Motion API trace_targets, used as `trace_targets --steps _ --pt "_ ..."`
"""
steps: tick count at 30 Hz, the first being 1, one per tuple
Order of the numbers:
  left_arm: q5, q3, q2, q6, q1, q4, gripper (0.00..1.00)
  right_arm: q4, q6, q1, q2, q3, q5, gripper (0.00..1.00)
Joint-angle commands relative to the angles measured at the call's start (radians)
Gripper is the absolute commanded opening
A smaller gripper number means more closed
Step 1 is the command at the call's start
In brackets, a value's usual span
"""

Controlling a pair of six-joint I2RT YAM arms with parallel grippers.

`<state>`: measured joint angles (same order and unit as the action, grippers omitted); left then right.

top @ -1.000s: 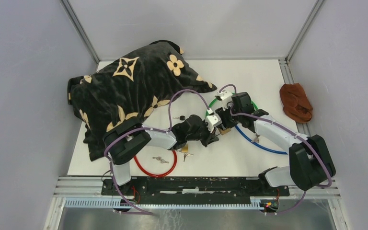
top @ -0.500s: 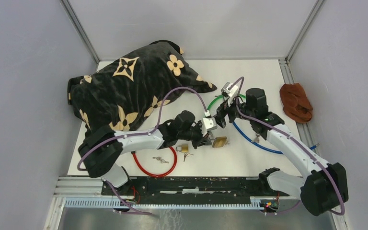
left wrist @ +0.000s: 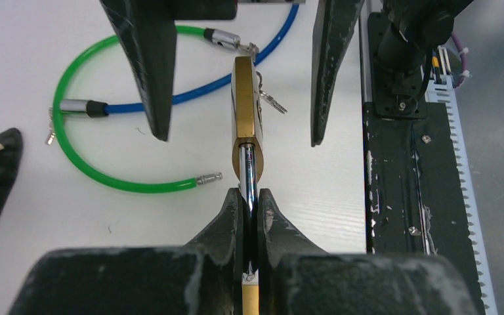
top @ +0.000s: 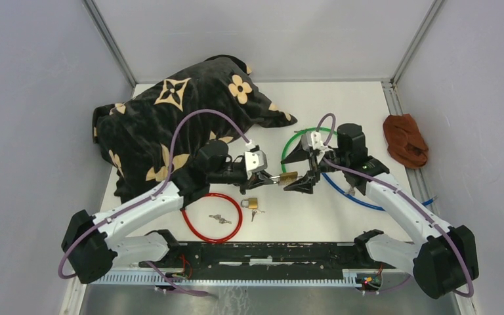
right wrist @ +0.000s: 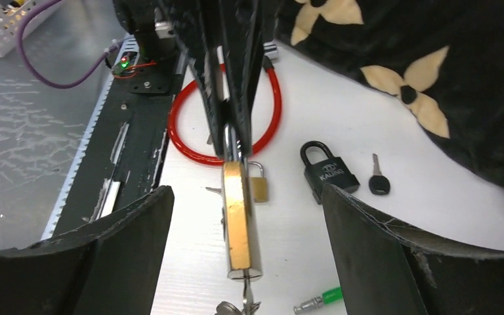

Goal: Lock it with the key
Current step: Pick up the lock from the center of the board, then lock the lock.

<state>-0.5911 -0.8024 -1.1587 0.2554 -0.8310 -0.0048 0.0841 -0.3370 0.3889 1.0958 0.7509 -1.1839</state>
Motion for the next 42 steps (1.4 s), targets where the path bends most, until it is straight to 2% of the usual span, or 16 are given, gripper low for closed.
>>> trace_targets --steps 1,4,6,9,13,14,18,22,25,27,30,37,39,41,42 --pt "-0.063 0.027 0.091 -0.068 0.031 0.181 0.02 0.004 -0.065 0.059 0.024 0.011 -0.043 0.88" --pt "-0.077 0.049 0.111 -0.107 0.037 0.219 0.02 -0.004 -0.071 0.076 0.053 -0.011 -0.07 0.84" --pt "-0.08 0.054 0.116 -0.121 0.039 0.229 0.02 -0.063 -0.004 0.077 0.068 -0.029 -0.065 0.75" --pt "-0.08 0.058 0.113 -0.131 0.041 0.243 0.02 -0.254 0.16 0.079 0.079 -0.086 -0.06 0.59" --pt "-0.093 0.056 0.106 -0.163 0.048 0.271 0.02 -0.369 0.256 0.079 0.075 -0.133 -0.021 0.45" --pt "-0.098 0.055 0.103 -0.168 0.048 0.275 0.02 -0.403 0.279 0.079 0.073 -0.142 -0.019 0.39" --pt "-0.113 0.064 0.096 -0.202 0.05 0.303 0.02 -0.662 0.507 0.079 0.046 -0.21 0.048 0.0" --pt "-0.1 0.095 0.097 -0.275 0.049 0.349 0.03 -0.848 0.677 0.076 0.041 -0.22 0.09 0.0" --pt "-0.077 0.105 0.116 -0.297 0.062 0.344 0.33 -0.884 0.717 0.071 0.043 -0.203 0.084 0.0" --pt "-0.079 0.107 0.134 -0.308 0.087 0.324 0.4 -0.89 0.721 0.064 0.039 -0.193 0.075 0.0" --pt "-0.103 0.117 0.156 -0.308 0.124 0.295 0.4 -0.899 0.723 0.059 0.03 -0.183 0.06 0.0" --pt "-0.13 0.141 0.172 -0.322 0.134 0.323 0.23 -0.982 0.768 0.059 0.04 -0.165 0.024 0.0" --pt "-0.145 0.153 0.166 -0.342 0.134 0.365 0.25 -0.989 0.769 0.062 0.044 -0.159 0.02 0.0" --pt "-0.159 0.164 0.156 -0.373 0.133 0.413 0.32 -0.991 0.765 0.066 0.05 -0.15 0.009 0.0" --pt "-0.165 0.169 0.15 -0.387 0.132 0.437 0.31 -0.989 0.762 0.068 0.052 -0.146 0.003 0.0"
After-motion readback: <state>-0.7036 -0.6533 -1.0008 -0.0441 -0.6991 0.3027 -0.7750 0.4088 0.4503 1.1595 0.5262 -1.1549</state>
